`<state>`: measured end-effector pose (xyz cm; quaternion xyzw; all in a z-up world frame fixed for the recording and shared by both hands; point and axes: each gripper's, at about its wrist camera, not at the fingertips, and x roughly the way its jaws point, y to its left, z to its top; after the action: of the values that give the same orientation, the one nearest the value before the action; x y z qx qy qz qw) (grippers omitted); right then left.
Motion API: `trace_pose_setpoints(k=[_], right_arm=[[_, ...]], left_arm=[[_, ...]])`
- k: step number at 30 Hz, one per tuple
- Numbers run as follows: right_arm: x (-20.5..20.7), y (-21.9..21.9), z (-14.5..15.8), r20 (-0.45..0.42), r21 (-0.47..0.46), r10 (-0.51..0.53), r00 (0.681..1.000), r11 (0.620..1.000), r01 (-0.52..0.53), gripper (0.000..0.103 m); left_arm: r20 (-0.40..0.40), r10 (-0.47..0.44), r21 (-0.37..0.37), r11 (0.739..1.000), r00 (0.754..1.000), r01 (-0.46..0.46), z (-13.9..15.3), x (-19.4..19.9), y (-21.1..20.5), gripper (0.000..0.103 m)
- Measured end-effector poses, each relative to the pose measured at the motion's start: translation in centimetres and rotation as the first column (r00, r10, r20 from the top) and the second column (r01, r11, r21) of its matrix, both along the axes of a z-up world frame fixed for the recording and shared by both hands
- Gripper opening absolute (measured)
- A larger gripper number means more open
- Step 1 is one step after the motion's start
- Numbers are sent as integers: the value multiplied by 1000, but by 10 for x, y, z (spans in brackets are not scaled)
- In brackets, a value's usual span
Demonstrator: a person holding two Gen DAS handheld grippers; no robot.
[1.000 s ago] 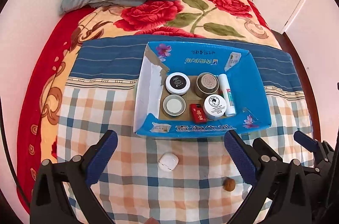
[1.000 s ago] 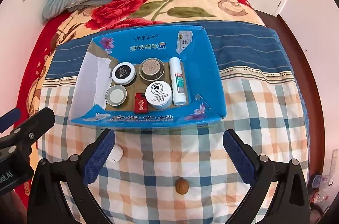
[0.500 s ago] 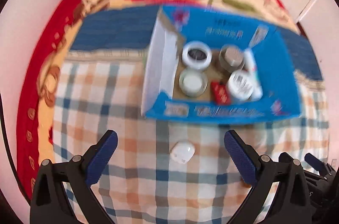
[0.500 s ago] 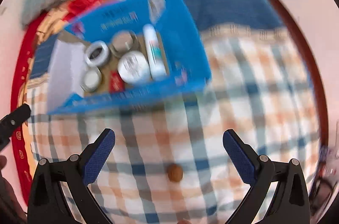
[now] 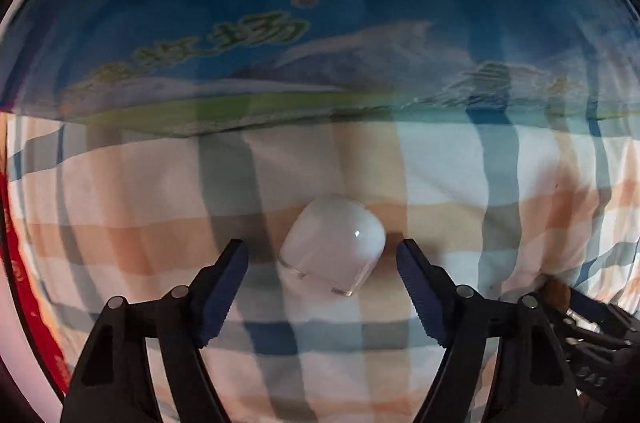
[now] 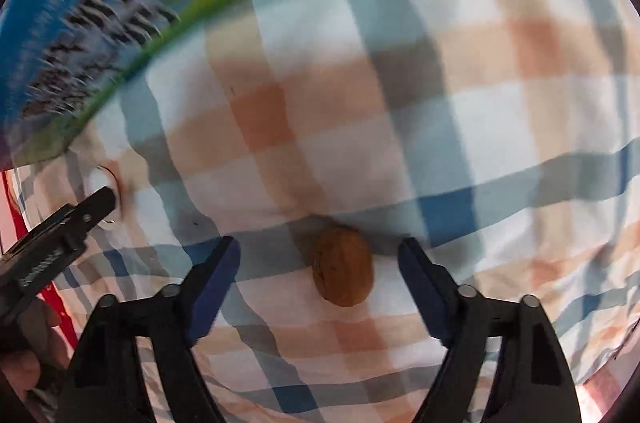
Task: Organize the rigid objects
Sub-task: 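Grasp the white earbud case with the left tool while the right tool grasps the walnut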
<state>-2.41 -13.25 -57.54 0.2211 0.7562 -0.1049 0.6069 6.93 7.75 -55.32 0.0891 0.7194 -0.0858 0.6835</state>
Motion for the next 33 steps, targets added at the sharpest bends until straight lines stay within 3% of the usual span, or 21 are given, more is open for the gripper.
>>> trace_pose_setpoints(k=[1, 2, 4, 8, 12, 19, 22, 26, 30, 33], right_arm=[[-1, 0, -3, -5, -2, 2, 1000, 1000, -2, 76], [-2, 0, -6, -9, -7, 5, 1000, 1000, -5, 75], [-3, -1, -9, -14, -27, 13, 1000, 1000, -13, 66], [-7, -6, -10, -20, -49, 23, 1000, 999, -24, 52], [-14, -10, -6, -16, -63, 51, 999, 997, -52, 36], [-39, -33, -7, 5, 47, 12, 1000, 999, -12, 36], [-41, -43, -6, 5, 62, 12, 1000, 998, -12, 37], [-40, -43, -5, -11, 44, 50, 999, 998, -50, 37], [-43, -42, -2, -1, 24, 50, 999, 998, -50, 37], [-36, -21, 1, 0, 5, 70, 998, 998, -70, 35]], left_arm=[[4, -1, -2, 1000, 1000, 1, 0, 0, 0, 73], [0, 3, -3, 1000, 1000, -3, -2, 1, 0, 60], [2, -4, 0, 1000, 1000, 4, -2, 2, -2, 49], [6, -9, 3, 1000, 1000, 9, 0, 0, -5, 47], [-8, 42, -8, 999, 999, -42, 4, -16, 4, 47], [-109, 150, -41, 987, 983, -155, -4, -57, 21, 47], [-141, 232, -90, 965, 962, -246, -6, -59, 33, 48], [-183, 306, -159, 929, 934, -335, -6, -59, 45, 65], [-178, 302, -154, 931, 936, -330, -6, -50, 47, 66], [-187, 264, -121, 950, 946, -289, -12, -40, 43, 66]])
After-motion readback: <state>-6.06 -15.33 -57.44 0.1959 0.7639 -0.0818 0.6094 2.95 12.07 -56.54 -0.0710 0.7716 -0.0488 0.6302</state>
